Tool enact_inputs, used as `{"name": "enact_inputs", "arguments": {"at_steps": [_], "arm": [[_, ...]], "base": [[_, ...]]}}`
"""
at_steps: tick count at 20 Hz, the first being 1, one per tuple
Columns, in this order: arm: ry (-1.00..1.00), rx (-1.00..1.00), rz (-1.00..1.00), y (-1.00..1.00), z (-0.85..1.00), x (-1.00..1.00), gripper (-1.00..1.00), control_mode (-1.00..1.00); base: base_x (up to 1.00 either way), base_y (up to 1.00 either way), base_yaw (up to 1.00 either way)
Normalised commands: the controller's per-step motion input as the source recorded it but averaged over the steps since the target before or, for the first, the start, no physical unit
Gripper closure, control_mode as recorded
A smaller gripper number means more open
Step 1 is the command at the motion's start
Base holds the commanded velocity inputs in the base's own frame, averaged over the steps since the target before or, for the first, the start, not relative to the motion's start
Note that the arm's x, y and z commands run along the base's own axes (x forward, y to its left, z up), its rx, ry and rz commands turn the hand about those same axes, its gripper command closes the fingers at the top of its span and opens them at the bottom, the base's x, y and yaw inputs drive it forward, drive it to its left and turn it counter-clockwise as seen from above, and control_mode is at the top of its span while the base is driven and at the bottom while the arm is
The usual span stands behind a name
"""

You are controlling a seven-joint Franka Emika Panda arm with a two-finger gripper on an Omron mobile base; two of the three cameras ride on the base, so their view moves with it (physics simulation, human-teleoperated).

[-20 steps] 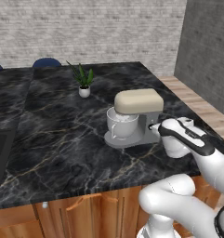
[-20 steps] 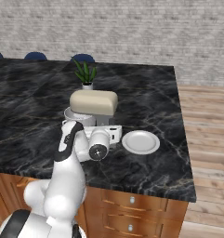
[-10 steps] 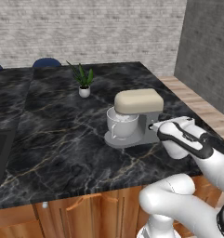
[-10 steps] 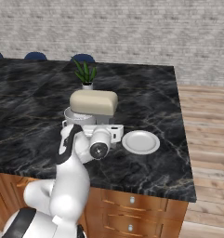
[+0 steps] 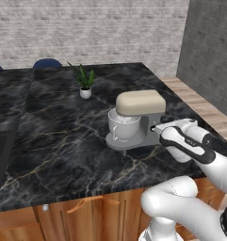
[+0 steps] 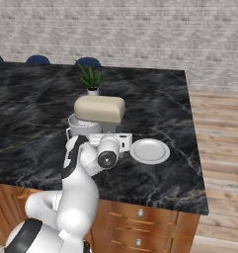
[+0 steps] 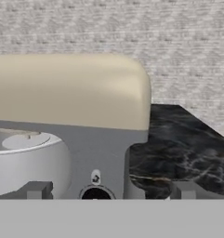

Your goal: Add butter and sugar cubes to the stand mixer bowl and then turn on the stand mixer to begin making frosting.

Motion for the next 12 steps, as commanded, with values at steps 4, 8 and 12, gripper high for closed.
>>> {"name": "enact_inputs", "arguments": {"at_steps": [4, 8, 12], "arm": [[0.00, 0.00, -0.04, 0.23, -0.31, 0.02, -1.00, -1.00], [0.00, 0.00, -0.06, 0.24, -0.38, 0.23, -1.00, -1.00], [0.00, 0.00, -0.06, 0.21, -0.31, 0.32, -1.00, -1.00]], "base": [[0.00, 0.00, 0.00], [0.00, 0.00, 0.00], [0.00, 0.00, 0.00]]}}
